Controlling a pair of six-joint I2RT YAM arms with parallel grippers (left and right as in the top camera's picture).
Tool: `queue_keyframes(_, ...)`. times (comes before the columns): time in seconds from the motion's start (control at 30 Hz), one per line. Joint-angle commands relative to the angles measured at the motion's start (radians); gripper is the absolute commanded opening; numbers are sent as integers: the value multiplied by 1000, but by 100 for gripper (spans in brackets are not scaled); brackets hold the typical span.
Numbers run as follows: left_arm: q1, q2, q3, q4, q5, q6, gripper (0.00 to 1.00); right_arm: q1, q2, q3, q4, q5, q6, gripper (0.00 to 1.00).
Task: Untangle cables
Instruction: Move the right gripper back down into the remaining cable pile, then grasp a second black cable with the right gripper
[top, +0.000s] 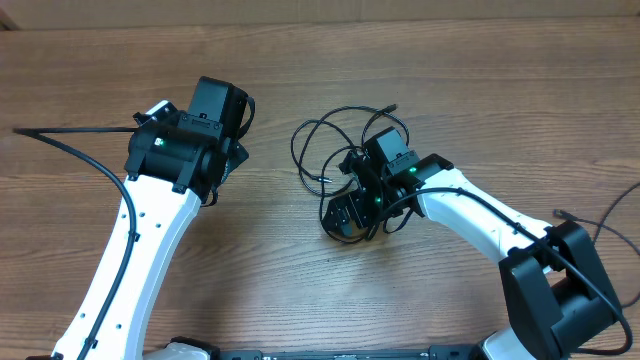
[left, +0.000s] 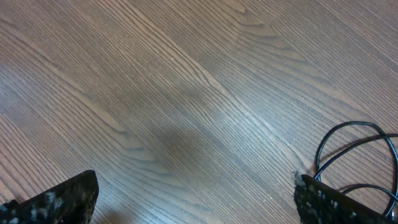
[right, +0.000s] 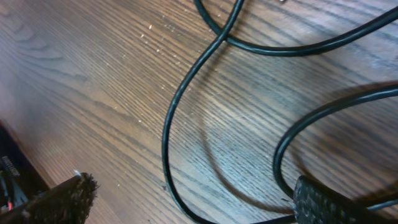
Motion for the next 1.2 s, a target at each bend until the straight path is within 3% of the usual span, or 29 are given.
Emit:
queue_keyframes(0.0,5,-5,13,1,-21,8,100,19,-3,23,12,-29,1,100)
queue_keyframes(0.47,5,-5,13,1,-21,8,100,72,-3,10,93,48,-88,100)
queue_keyframes(1.17,5,-5,13,1,-21,8,100,83,-3,-139,220,50,-88,100)
